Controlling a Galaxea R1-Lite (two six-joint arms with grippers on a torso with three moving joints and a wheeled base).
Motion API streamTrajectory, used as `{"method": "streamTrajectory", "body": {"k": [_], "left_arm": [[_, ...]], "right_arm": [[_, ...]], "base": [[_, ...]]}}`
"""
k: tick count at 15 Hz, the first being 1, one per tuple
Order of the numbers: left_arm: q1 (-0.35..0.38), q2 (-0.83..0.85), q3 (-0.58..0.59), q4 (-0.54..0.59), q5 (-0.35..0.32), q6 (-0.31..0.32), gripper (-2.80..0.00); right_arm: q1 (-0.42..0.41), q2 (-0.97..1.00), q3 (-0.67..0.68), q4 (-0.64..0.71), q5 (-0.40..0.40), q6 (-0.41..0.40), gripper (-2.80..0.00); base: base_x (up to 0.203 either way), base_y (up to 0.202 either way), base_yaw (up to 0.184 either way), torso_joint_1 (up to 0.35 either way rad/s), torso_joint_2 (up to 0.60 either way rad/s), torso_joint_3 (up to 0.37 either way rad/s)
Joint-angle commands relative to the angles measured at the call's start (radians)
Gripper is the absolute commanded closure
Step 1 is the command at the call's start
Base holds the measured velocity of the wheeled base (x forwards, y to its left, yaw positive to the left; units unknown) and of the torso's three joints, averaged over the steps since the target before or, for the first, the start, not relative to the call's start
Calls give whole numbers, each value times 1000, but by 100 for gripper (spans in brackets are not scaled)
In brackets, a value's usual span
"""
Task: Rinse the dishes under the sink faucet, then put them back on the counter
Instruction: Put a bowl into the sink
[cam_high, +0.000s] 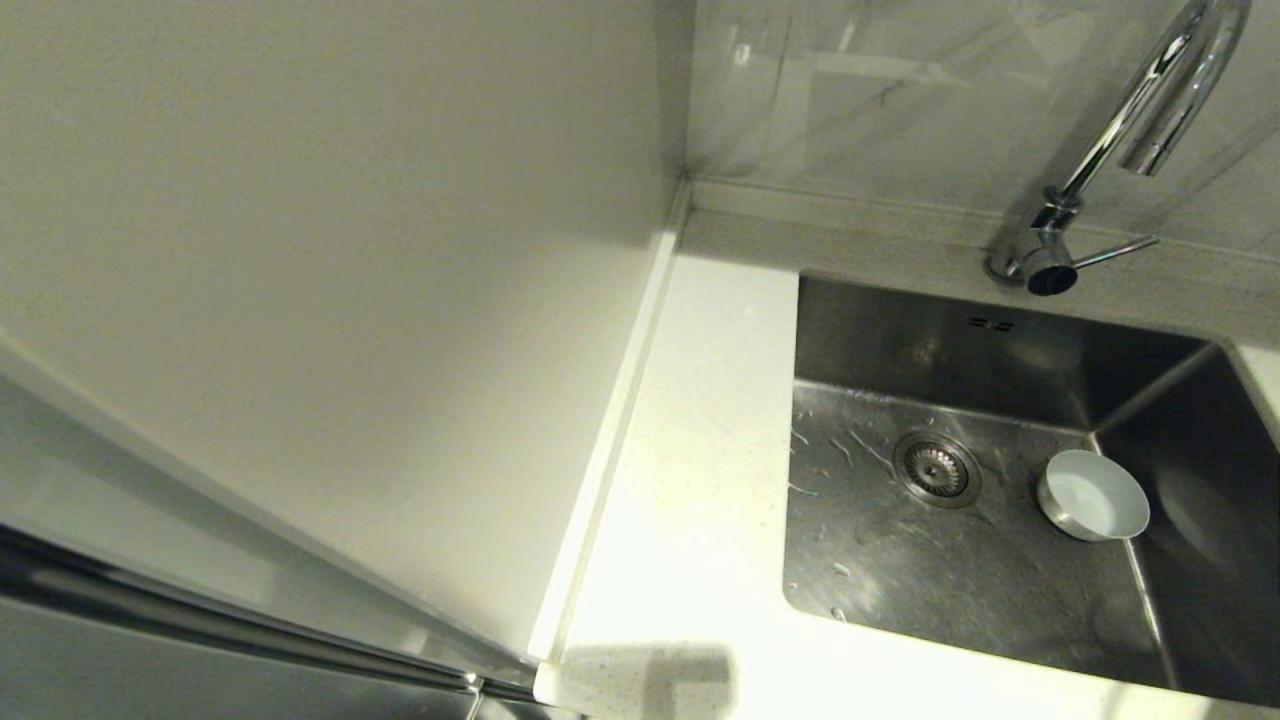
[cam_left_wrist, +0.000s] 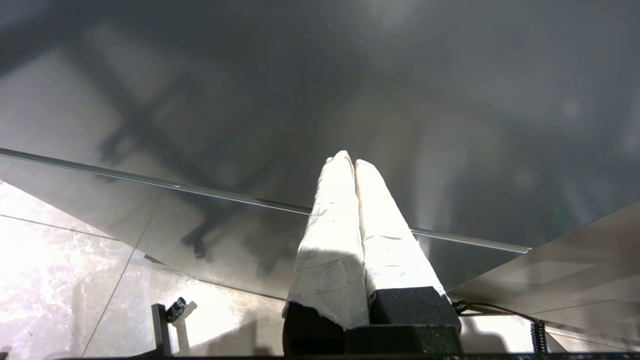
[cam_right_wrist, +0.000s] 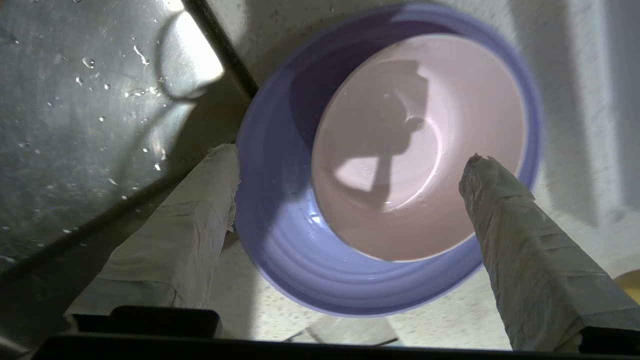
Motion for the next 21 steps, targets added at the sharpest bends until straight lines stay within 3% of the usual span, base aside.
{"method": "streamTrajectory", "body": {"k": [1,5,15,16,21], "left_arm": [[0,0,3,-1,0,0,0],[0,0,2,-1,0,0,0],[0,0,3,-1,0,0,0],[0,0,3,-1,0,0,0],[0,0,3,-1,0,1,0]], "right_arm": [[4,41,-11,16,2,28,-280],[5,102,-81,98,3,112,-280],[-1,222,-115,92,23,116,-280],[-2,225,-115,92,25,116,0],[-20,241,-117,92,26,115,0]], "base": [[0,0,0,0,0,0],[0,0,0,0,0,0],[0,0,0,0,0,0],[0,0,0,0,0,0],[0,0,0,0,0,0]]}}
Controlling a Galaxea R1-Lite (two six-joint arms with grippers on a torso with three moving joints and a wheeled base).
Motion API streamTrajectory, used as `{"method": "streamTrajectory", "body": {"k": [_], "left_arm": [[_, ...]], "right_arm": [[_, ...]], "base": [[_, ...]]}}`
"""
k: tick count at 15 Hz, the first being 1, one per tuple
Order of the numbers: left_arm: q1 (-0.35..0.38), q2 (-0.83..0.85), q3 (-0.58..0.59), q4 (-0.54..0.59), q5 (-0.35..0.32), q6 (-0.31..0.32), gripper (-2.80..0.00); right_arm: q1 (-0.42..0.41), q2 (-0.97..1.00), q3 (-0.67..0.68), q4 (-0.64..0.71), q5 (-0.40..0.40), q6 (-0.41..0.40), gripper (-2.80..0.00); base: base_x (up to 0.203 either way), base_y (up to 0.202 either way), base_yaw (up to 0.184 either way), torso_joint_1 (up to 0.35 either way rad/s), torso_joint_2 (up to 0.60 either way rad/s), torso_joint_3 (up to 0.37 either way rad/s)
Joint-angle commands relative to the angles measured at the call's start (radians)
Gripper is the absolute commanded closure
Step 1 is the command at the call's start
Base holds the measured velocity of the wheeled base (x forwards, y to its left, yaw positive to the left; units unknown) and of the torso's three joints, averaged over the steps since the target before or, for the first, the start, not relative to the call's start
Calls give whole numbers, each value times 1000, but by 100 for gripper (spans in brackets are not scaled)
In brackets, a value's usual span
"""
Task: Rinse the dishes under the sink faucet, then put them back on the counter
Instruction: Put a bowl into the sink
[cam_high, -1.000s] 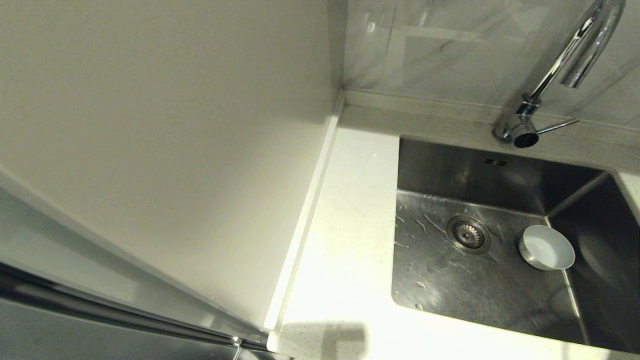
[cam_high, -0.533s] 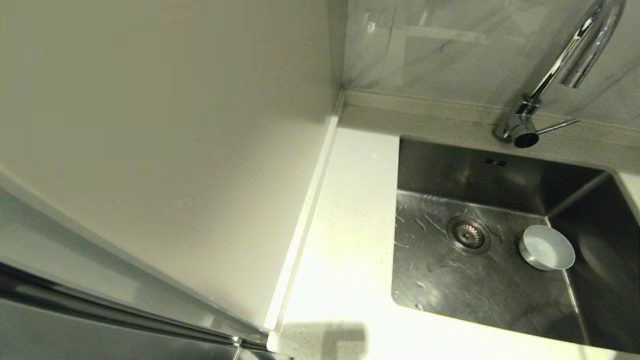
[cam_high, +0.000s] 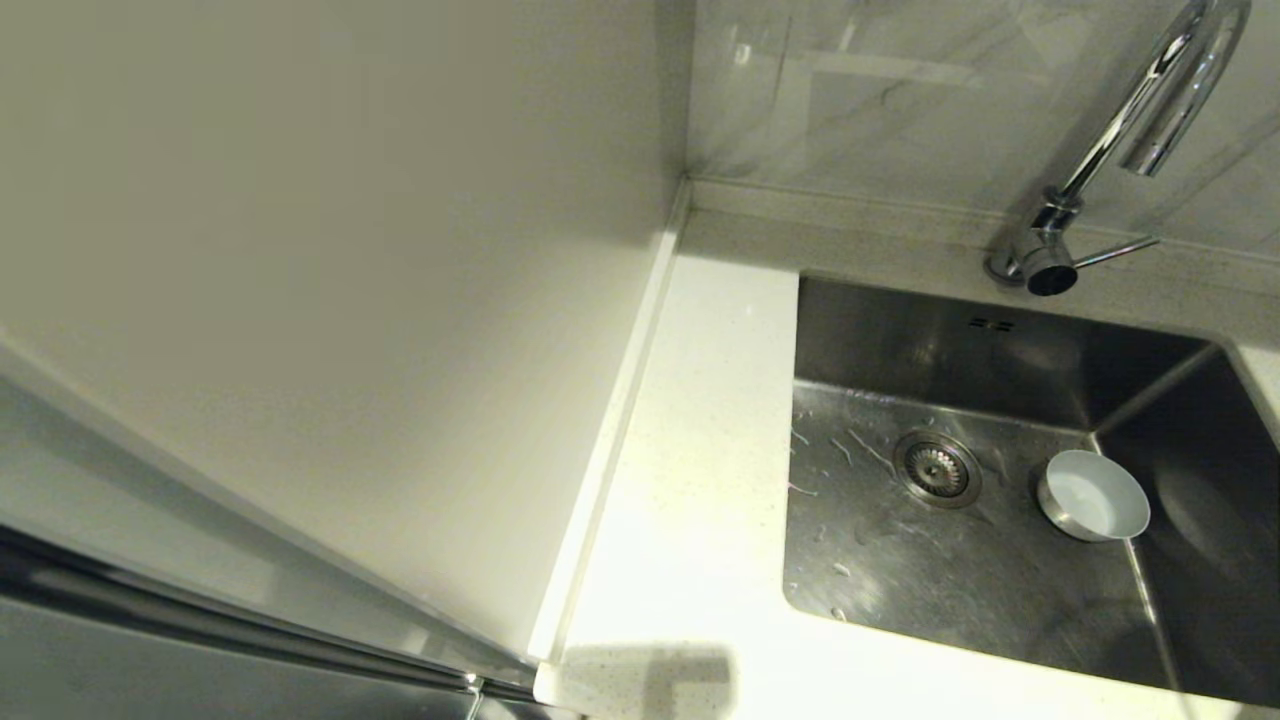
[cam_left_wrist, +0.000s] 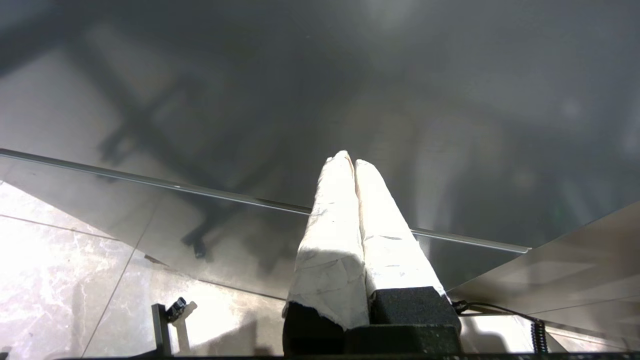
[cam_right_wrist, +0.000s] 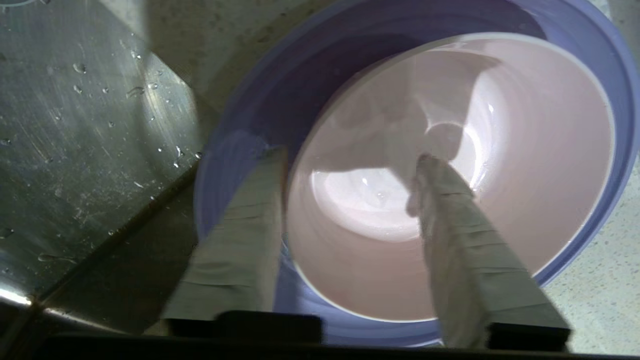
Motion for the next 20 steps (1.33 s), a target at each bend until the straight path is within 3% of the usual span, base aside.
{"method": "streamTrajectory", "body": {"k": [1,14,20], "left_arm": [[0,0,3,-1,0,-1,0],[0,0,3,-1,0,-1,0],[0,0,3,-1,0,-1,0]], "right_arm": [[-5,9,-1,4,1,-1,0],[6,-114,-23,4,0,-20,0],[155,-197,-36,4,57,-19,0]], "base": [[0,0,0,0,0,0],[0,0,0,0,0,0],[0,0,0,0,0,0]]}}
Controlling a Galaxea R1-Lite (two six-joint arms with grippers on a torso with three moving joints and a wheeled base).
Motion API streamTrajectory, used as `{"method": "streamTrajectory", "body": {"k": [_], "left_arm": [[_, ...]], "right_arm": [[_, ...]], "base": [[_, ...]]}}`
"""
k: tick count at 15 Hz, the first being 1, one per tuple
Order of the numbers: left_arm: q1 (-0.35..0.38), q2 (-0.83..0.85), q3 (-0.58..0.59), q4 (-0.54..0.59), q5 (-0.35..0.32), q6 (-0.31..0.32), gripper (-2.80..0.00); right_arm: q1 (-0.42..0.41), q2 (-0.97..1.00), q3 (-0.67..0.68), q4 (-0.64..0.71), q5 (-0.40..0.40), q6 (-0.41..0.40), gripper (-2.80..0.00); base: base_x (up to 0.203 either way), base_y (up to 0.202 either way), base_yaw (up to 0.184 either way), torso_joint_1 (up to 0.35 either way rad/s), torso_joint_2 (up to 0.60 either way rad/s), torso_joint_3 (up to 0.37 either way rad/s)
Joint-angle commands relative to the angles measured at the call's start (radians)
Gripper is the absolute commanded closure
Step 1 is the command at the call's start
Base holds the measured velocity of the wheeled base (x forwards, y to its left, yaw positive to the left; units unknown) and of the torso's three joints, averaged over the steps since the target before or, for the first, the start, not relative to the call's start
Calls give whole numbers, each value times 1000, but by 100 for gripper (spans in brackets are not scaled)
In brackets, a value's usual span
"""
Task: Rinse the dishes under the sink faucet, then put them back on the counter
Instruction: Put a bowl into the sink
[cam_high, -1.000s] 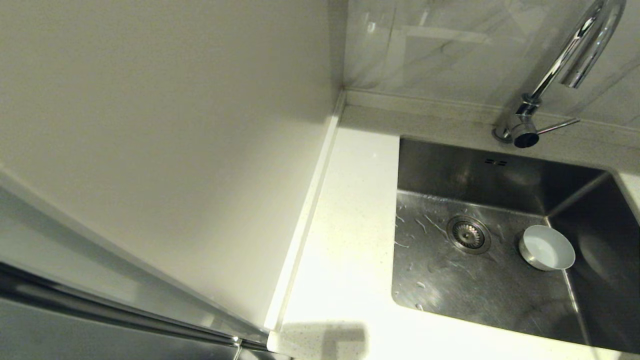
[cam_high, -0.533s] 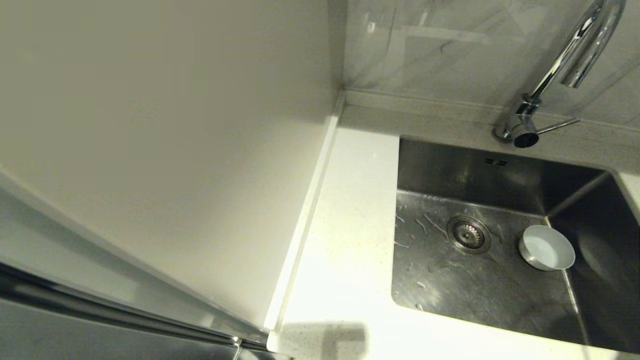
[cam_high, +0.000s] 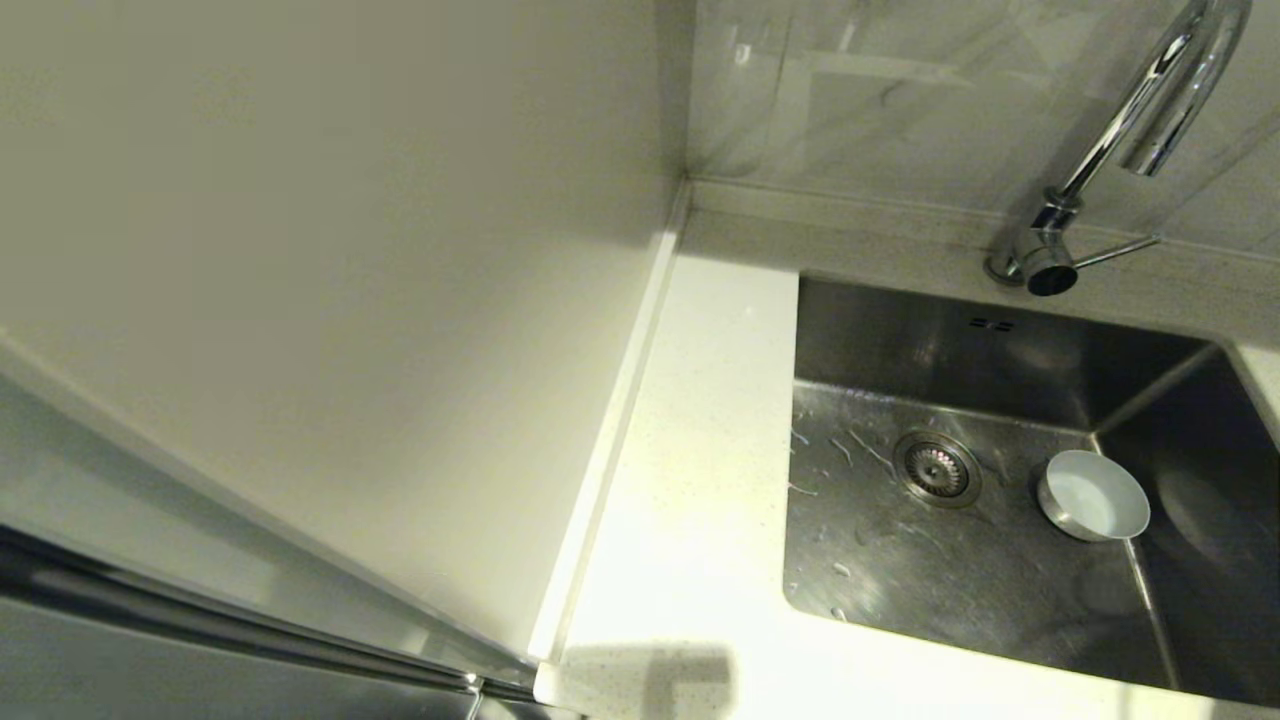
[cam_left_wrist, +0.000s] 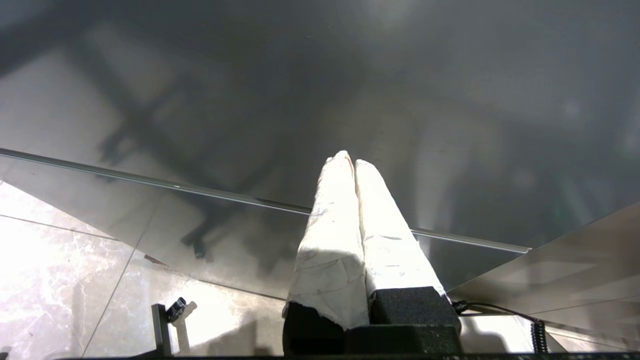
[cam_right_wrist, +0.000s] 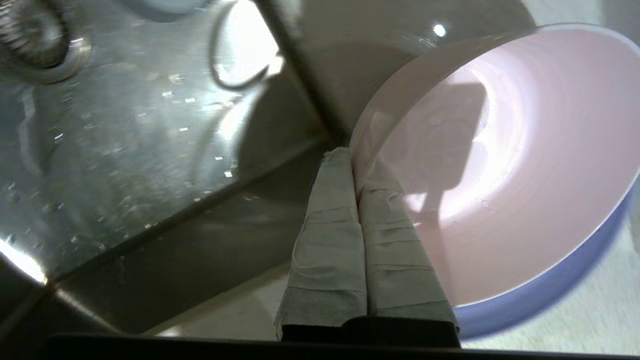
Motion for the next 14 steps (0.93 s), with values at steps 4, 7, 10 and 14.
{"method": "streamTrajectory", "body": {"k": [4,7,10,14], "left_arm": [[0,0,3,0,0,-1,0],[0,0,3,0,0,-1,0],[0,0,3,0,0,-1,0],[0,0,3,0,0,-1,0]], "right_arm": [[206,-58,-33,3,6,11,0],[335,-57,-62,3,7,38,0],[422,-38,-86,3,6,38,0],[545,-19,-53,6,6,37,0]], "base": [[0,0,0,0,0,0],[0,0,0,0,0,0],[0,0,0,0,0,0],[0,0,0,0,0,0]]}}
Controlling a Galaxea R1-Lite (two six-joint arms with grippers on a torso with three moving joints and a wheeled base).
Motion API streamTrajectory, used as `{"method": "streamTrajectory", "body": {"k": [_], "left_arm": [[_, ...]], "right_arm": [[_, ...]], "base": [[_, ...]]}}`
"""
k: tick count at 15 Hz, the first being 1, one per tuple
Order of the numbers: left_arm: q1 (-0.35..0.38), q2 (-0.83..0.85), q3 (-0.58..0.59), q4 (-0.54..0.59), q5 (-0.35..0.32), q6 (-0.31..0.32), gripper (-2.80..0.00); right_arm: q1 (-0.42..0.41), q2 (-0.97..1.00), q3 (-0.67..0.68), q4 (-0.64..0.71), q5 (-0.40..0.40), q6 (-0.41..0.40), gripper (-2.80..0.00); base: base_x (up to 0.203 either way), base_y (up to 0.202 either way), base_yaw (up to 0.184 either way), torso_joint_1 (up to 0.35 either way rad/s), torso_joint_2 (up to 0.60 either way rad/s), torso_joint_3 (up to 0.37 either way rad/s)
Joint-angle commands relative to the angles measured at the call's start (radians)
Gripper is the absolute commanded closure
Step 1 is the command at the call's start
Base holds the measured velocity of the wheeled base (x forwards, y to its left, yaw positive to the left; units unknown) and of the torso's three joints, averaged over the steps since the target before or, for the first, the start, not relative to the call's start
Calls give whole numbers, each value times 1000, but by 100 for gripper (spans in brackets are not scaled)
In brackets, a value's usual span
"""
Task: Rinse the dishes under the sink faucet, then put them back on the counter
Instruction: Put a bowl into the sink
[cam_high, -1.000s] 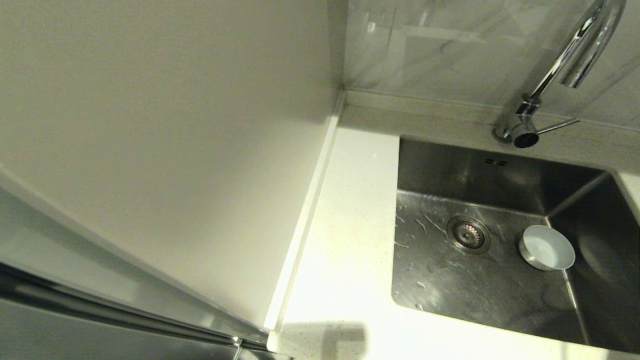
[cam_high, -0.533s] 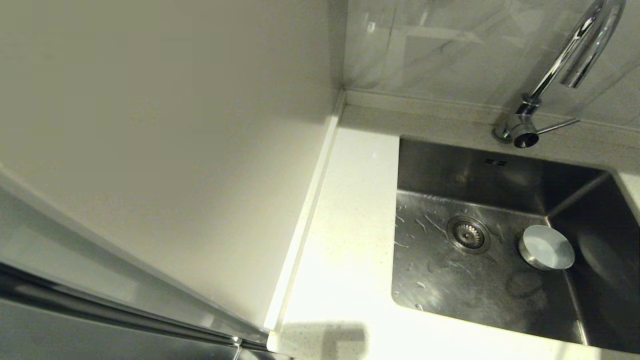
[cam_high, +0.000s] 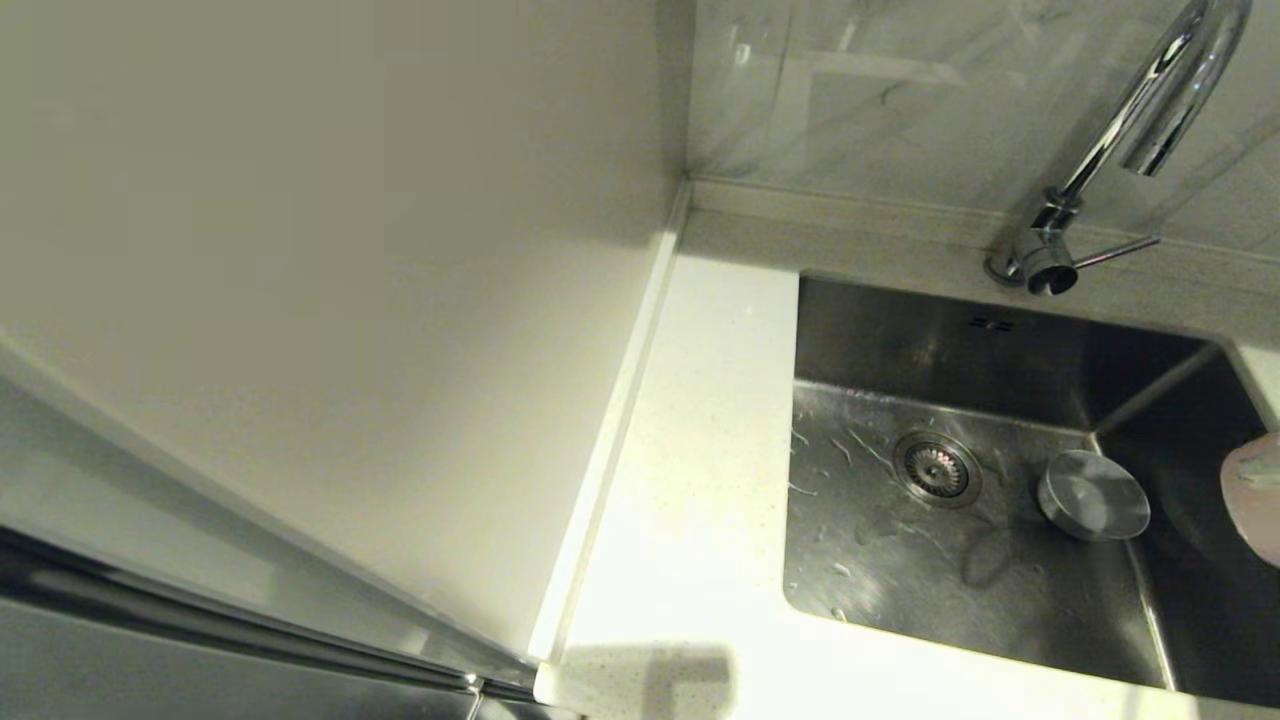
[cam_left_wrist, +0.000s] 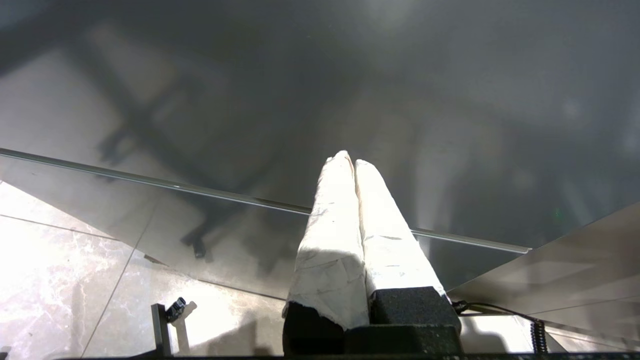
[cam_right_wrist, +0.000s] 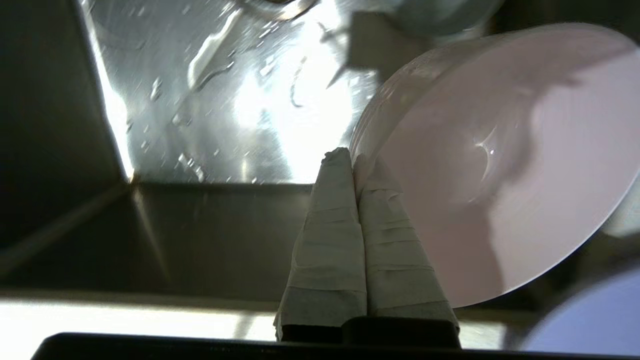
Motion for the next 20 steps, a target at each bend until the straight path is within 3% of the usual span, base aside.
{"method": "streamTrajectory", "body": {"k": [1,4,8,13,16,20], "left_arm": [[0,0,2,0,0,-1,0],[0,0,3,0,0,-1,0],[0,0,3,0,0,-1,0],[0,0,2,0,0,-1,0],[0,0,3,0,0,-1,0],[0,0,3,0,0,-1,0]], "right_arm": [[61,20,27,4,3,0,0],[111,56,106,3,5,1,0],[113,138,211,-38,9,4,0],[124,219,211,-169,14,1,0],[224,209,198,-180,72,0,0],[427,204,139,-179,70,-6,0]], "base": [[0,0,0,0,0,0],[0,0,0,0,0,0],[0,0,0,0,0,0],[0,0,0,0,0,0],[0,0,0,0,0,0],[0,0,0,0,0,0]]}}
